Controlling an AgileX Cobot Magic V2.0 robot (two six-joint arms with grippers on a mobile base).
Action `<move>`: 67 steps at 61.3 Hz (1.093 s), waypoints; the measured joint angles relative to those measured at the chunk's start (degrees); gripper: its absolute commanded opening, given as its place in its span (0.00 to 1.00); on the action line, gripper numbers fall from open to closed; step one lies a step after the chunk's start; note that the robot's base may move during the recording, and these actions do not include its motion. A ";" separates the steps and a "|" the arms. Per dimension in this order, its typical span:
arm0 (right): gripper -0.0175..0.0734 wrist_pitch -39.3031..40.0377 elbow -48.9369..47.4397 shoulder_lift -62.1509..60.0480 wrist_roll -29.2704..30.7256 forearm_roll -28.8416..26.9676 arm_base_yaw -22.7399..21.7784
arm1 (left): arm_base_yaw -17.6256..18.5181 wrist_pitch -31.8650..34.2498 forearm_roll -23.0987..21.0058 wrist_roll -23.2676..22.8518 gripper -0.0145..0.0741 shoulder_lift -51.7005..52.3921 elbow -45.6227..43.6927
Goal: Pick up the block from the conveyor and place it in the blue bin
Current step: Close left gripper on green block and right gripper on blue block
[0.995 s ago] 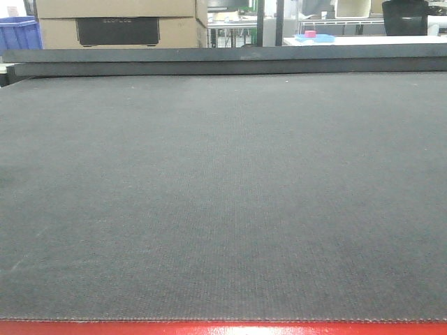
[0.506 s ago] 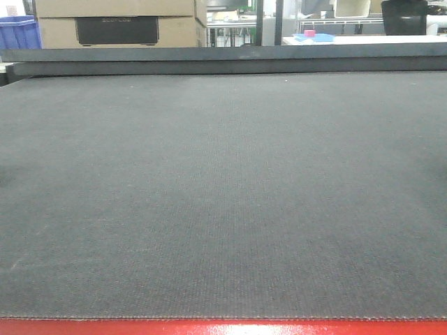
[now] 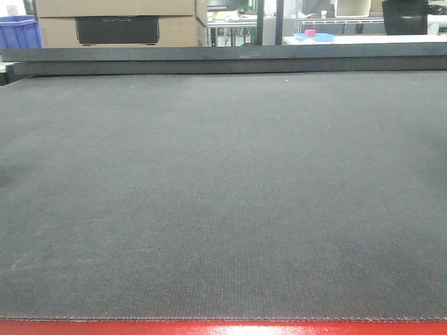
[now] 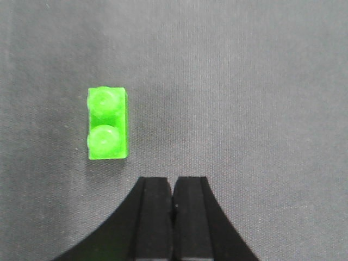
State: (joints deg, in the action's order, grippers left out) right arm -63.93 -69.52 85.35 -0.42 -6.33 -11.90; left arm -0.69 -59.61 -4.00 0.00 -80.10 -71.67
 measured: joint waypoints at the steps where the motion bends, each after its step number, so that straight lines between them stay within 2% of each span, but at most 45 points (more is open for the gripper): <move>1: 0.48 0.28 0.00 0.38 0.42 0.00 -0.29 | 0.00 0.00 0.00 0.00 0.04 0.02 0.00; 6: 0.56 1.57 -0.14 3.11 2.36 0.00 -1.38 | 0.00 0.00 -0.10 0.00 0.04 0.02 0.00; 28: 0.53 6.74 -0.14 13.80 3.47 -0.13 -1.64 | 0.00 -0.85 -0.26 0.00 0.04 0.02 0.00; 33: 0.44 7.27 -0.14 14.61 3.47 0.23 -1.64 | 0.00 -1.05 -0.26 -1.33 0.04 0.02 0.00; 42: 0.00 7.71 -0.14 14.74 3.47 2.66 -1.64 | 0.00 -1.19 -0.15 -6.74 0.04 0.02 0.00; 56: 0.01 5.60 -1.94 12.96 3.63 4.11 -1.51 | 0.00 -4.09 0.80 -8.76 0.04 -2.79 -2.93; 67: 0.01 4.07 -3.51 7.10 3.63 3.47 -0.73 | 0.00 -5.25 6.08 -8.76 0.04 -9.30 -7.82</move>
State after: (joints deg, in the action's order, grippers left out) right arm -59.86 -73.03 92.45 3.21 -2.86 -12.63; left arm -0.69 -64.86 2.08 -8.76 -89.40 -79.48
